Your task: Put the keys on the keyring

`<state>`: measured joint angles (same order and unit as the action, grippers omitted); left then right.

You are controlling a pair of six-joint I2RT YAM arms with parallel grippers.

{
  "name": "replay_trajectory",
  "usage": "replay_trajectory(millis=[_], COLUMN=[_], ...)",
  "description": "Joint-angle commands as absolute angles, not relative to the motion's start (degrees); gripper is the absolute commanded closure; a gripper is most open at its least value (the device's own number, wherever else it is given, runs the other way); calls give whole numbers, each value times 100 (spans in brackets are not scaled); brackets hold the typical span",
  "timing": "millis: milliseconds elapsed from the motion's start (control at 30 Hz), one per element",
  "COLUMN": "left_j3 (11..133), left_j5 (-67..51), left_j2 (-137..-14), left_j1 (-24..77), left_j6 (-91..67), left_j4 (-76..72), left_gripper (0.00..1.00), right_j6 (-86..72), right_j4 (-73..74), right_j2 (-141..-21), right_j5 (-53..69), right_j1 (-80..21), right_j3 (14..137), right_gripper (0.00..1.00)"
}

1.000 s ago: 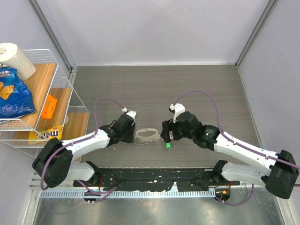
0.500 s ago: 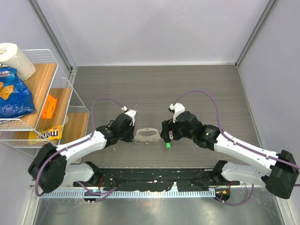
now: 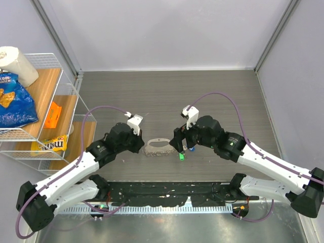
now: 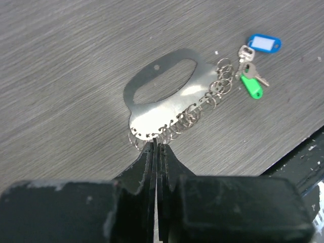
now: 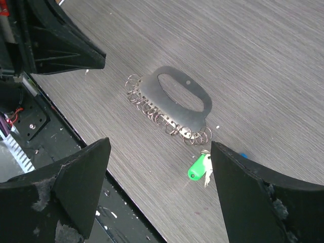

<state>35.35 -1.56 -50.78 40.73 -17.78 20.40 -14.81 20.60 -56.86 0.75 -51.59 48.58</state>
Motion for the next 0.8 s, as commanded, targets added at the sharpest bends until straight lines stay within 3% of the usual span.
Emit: replay_trajectory(millis=[0,100,267,467,767], left_j3=[3604,3525,3559,3577,3595], left_j5=[272,369,510,606,580], left_j2=[-5422,-5738,-6196,-6547,-6890], left_j1=[4052,4052,4043,4052,4043], left_j6=[-1968,-2109,-2171,-2171,-2188], left_j4=[2145,1969,1811,1802,1635], left_gripper=[82,64,54,55,64], right_j6=[-1345,-1406,-1441,-1477,-1512], right_j4=[2030,1987,1943,1925,1854], right_j2=[-5634,-5608,-5564,-5616,-5695], right_j5=[202,211,211,202,229], right_j1=[-5203,-5221,-5256,-5274,-5317], right_j3=[4984,4896,4764,4702,4693], right_gripper=[13,13,13,13,14])
